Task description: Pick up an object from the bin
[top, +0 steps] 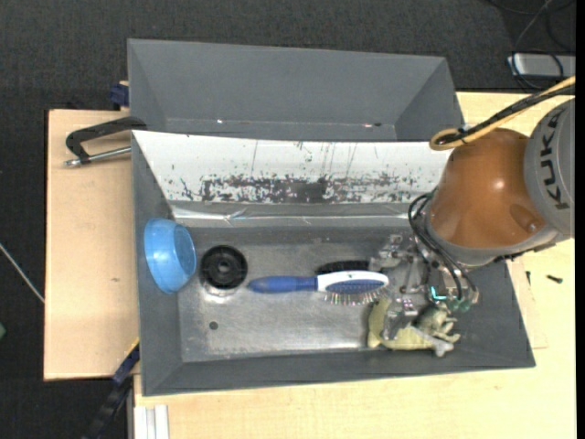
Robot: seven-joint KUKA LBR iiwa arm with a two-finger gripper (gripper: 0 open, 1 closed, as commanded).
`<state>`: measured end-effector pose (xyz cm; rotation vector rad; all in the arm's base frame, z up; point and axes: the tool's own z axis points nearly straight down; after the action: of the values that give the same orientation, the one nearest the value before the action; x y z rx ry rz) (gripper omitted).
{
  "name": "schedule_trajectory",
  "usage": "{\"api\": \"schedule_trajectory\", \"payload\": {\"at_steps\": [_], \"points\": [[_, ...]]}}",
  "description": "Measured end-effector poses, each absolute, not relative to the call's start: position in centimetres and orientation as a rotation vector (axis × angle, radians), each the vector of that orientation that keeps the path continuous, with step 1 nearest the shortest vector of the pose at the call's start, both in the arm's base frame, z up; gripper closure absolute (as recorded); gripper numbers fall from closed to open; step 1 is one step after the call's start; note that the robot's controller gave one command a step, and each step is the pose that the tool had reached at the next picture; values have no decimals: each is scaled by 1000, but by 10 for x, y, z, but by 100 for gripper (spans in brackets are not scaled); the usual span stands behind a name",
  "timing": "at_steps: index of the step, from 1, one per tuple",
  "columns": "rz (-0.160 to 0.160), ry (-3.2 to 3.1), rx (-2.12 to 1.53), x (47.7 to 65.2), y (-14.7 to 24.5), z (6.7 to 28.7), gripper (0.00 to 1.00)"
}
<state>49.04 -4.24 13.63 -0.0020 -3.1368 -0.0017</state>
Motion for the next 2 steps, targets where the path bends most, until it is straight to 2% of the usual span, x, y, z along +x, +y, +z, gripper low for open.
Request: {"api": "schedule_trajectory", "payload": {"at_steps": [1, 2], "points": [[-1, -3147, -219, 536, -12, 71, 0], [0, -3141, -219, 538, -12, 74, 0]]}}
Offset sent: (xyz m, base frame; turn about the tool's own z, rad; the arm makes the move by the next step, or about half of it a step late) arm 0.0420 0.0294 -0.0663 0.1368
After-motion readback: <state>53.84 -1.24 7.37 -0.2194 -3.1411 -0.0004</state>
